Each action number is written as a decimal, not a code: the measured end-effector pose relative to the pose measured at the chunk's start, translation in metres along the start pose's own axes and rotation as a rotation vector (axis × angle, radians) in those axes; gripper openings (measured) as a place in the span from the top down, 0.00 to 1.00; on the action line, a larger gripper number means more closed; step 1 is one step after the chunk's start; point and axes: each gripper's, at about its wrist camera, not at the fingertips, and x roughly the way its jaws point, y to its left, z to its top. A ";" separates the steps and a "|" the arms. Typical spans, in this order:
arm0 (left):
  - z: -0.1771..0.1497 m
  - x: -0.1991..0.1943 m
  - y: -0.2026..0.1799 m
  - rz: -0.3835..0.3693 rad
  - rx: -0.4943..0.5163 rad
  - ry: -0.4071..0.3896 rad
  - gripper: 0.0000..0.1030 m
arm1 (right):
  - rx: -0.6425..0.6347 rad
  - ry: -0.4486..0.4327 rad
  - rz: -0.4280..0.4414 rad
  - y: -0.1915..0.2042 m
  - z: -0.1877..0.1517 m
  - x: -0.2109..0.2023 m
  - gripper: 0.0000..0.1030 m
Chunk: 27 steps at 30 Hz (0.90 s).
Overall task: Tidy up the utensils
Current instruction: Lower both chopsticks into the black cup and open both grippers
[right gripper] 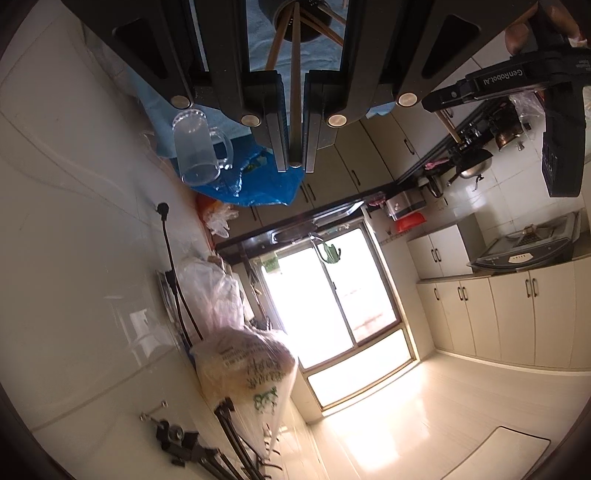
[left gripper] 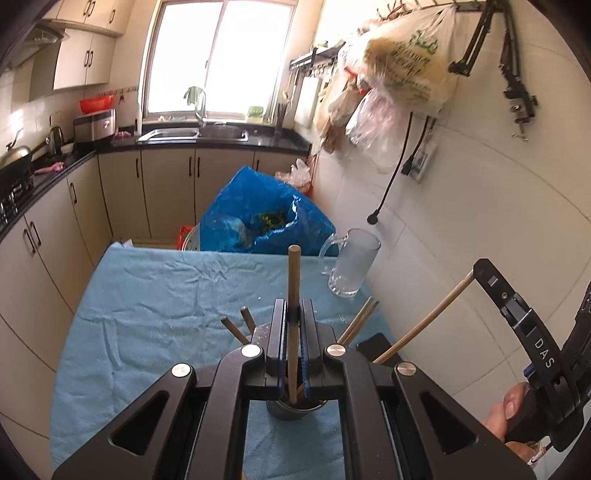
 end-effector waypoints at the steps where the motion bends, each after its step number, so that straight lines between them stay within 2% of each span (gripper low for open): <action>1: -0.001 0.003 0.000 0.000 -0.001 0.006 0.94 | 0.002 0.007 -0.002 -0.002 -0.001 0.004 0.92; 10: -0.006 0.021 0.002 0.005 -0.002 0.047 0.94 | 0.017 0.085 -0.002 -0.012 -0.017 0.028 0.92; 15: -0.009 0.022 0.003 0.002 -0.012 0.060 0.94 | 0.026 0.132 0.006 -0.011 -0.022 0.035 0.89; 19: -0.009 0.016 0.003 -0.001 -0.010 0.049 0.93 | 0.027 0.120 0.004 -0.011 -0.018 0.030 0.76; 20: -0.009 0.014 0.003 -0.003 -0.012 0.044 0.90 | 0.025 0.112 0.005 -0.011 -0.016 0.027 0.74; 21: -0.009 0.011 0.004 -0.004 -0.013 0.040 0.85 | 0.023 0.103 0.002 -0.010 -0.015 0.024 0.74; 23: -0.010 0.003 0.006 0.000 -0.016 0.023 0.82 | 0.024 0.091 0.003 -0.009 -0.013 0.017 0.74; 27: -0.014 -0.013 0.010 -0.003 -0.018 -0.001 0.81 | 0.034 0.076 0.009 -0.008 -0.012 0.001 0.73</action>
